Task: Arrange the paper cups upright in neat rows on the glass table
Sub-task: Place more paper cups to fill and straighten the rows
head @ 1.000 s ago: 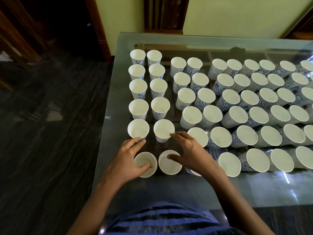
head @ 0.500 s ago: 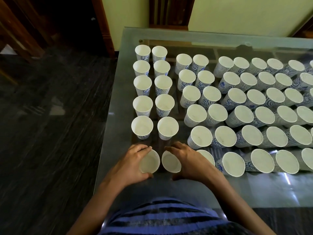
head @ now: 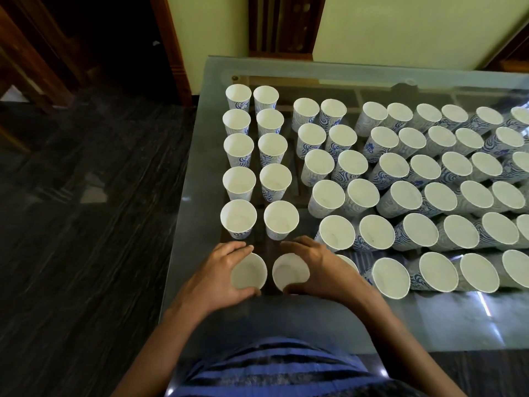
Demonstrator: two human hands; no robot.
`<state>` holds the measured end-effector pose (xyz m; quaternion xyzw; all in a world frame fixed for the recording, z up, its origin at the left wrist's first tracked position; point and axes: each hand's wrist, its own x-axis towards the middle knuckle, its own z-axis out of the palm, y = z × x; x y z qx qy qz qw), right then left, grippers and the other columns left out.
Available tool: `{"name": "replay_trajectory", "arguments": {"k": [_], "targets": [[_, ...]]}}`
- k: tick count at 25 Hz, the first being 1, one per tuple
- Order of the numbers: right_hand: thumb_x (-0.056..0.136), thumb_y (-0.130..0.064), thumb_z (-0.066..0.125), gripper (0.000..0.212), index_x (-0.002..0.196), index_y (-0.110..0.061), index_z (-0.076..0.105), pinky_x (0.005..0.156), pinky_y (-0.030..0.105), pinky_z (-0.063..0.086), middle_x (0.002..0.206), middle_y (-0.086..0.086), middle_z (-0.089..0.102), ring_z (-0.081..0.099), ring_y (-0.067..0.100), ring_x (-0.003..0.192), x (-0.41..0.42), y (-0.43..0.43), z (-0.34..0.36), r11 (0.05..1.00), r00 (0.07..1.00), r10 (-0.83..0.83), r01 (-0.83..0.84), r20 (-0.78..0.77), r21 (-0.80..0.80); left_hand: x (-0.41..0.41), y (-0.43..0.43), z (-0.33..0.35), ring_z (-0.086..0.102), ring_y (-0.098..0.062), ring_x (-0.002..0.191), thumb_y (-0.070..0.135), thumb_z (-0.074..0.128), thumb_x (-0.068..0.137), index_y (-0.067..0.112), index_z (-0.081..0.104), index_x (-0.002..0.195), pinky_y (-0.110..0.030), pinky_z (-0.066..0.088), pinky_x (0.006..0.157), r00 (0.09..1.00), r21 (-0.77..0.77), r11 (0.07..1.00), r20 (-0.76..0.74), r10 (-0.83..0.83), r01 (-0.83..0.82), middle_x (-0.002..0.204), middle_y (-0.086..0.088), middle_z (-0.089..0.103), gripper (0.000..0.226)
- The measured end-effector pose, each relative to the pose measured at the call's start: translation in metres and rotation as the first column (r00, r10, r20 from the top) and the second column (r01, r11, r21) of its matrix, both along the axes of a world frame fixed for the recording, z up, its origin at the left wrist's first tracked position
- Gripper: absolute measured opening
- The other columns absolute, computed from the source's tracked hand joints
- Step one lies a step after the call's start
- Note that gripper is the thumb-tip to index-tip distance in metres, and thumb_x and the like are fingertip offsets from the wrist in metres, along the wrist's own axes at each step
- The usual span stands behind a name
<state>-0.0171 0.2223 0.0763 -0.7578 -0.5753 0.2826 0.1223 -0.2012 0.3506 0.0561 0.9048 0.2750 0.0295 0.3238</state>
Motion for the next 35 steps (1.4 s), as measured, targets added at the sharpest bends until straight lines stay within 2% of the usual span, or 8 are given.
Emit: {"name": "replay_trajectory", "arguments": {"k": [3, 6, 8, 11, 15, 23, 32, 35], "targets": [[0.071, -0.031, 0.078, 0.063, 0.127, -0.015, 0.054, 0.093, 0.037, 0.048, 0.130, 0.007, 0.052, 0.057, 0.024, 0.111, 0.011, 0.014, 0.007, 0.987, 0.996, -0.093, 0.093, -0.002, 0.131, 0.009, 0.011, 0.008, 0.048, -0.018, 0.117, 0.032, 0.080, 0.066, 0.013, 0.058, 0.123, -0.016, 0.028, 0.096, 0.986, 0.040, 0.991, 0.116, 0.119, -0.124, 0.127, -0.003, 0.055, 0.063], [0.071, -0.030, 0.079, 0.069, 0.130, -0.011, 0.050, 0.095, 0.037, 0.046, 0.135, 0.010, 0.049, 0.051, 0.027, 0.118, 0.019, 0.037, 0.007, 0.957, 0.979, -0.201, 0.189, 0.034, 0.222, 0.026, 0.031, 0.011, 0.049, -0.024, 0.117, 0.026, 0.078, 0.071, 0.007, 0.059, 0.121, -0.026, 0.035, 0.096, 0.953, 0.100, 0.959, 0.179, 0.243, -0.263, 0.128, -0.008, 0.055, 0.056], [0.070, -0.033, 0.079, 0.077, 0.136, -0.014, 0.043, 0.101, 0.039, 0.041, 0.142, 0.009, 0.042, 0.043, 0.027, 0.126, 0.022, 0.052, 0.003, 0.963, 0.977, -0.207, 0.197, 0.040, 0.183, 0.039, 0.042, 0.009, 0.042, -0.024, 0.124, 0.029, 0.077, 0.071, 0.008, 0.054, 0.126, -0.030, 0.034, 0.101, 0.950, 0.109, 0.949, 0.141, 0.280, -0.296, 0.136, -0.007, 0.048, 0.063], [0.072, -0.035, 0.077, 0.083, 0.141, -0.017, 0.035, 0.106, 0.041, 0.037, 0.149, 0.007, 0.032, 0.035, 0.027, 0.133, 0.022, 0.068, -0.005, 0.982, 0.984, -0.178, 0.175, 0.032, 0.078, 0.051, 0.051, 0.000, 0.035, -0.022, 0.129, 0.035, 0.076, 0.071, 0.011, 0.046, 0.133, -0.028, 0.029, 0.103, 0.955, 0.102, 0.950, 0.046, 0.293, -0.296, 0.142, -0.005, 0.040, 0.073], [0.073, -0.032, 0.077, 0.080, 0.140, -0.018, 0.036, 0.101, 0.038, 0.041, 0.144, 0.006, 0.038, 0.041, 0.026, 0.128, 0.023, 0.071, -0.011, 0.985, 0.986, -0.161, 0.157, 0.051, 0.068, 0.055, 0.053, -0.010, 0.037, -0.021, 0.128, 0.034, 0.075, 0.072, 0.011, 0.044, 0.134, -0.028, 0.029, 0.104, 0.955, 0.071, 0.952, -0.001, 0.297, -0.297, 0.141, -0.004, 0.042, 0.073], [0.068, -0.033, 0.080, 0.081, 0.137, -0.018, 0.041, 0.093, 0.037, 0.046, 0.137, 0.007, 0.047, 0.047, 0.027, 0.121, 0.024, 0.055, -0.015, 0.988, 0.989, -0.139, 0.135, 0.059, 0.070, 0.044, 0.037, -0.015, 0.040, -0.021, 0.127, 0.034, 0.078, 0.068, 0.011, 0.047, 0.132, -0.026, 0.029, 0.104, 0.977, 0.050, 0.975, 0.007, 0.215, -0.215, 0.140, -0.004, 0.045, 0.074], [0.069, -0.037, 0.079, 0.083, 0.139, -0.018, 0.039, 0.095, 0.036, 0.044, 0.142, 0.006, 0.041, 0.045, 0.026, 0.124, 0.017, 0.041, -0.004, 0.981, 0.985, -0.157, 0.147, 0.076, 0.129, 0.036, 0.029, -0.005, 0.033, -0.020, 0.133, 0.036, 0.077, 0.070, 0.017, 0.043, 0.136, -0.029, 0.029, 0.106, 0.970, 0.026, 0.970, 0.041, 0.239, -0.240, 0.147, 0.000, 0.034, 0.077], [0.071, -0.037, 0.078, 0.077, 0.136, -0.016, 0.043, 0.093, 0.037, 0.046, 0.135, 0.007, 0.047, 0.049, 0.026, 0.118, 0.008, 0.022, 0.004, 0.976, 0.984, -0.164, 0.151, 0.074, 0.158, 0.022, 0.016, 0.001, 0.042, -0.023, 0.127, 0.033, 0.078, 0.069, 0.015, 0.052, 0.129, -0.027, 0.033, 0.099, 0.956, 0.078, 0.957, 0.112, 0.271, -0.281, 0.141, -0.003, 0.043, 0.068]]}}
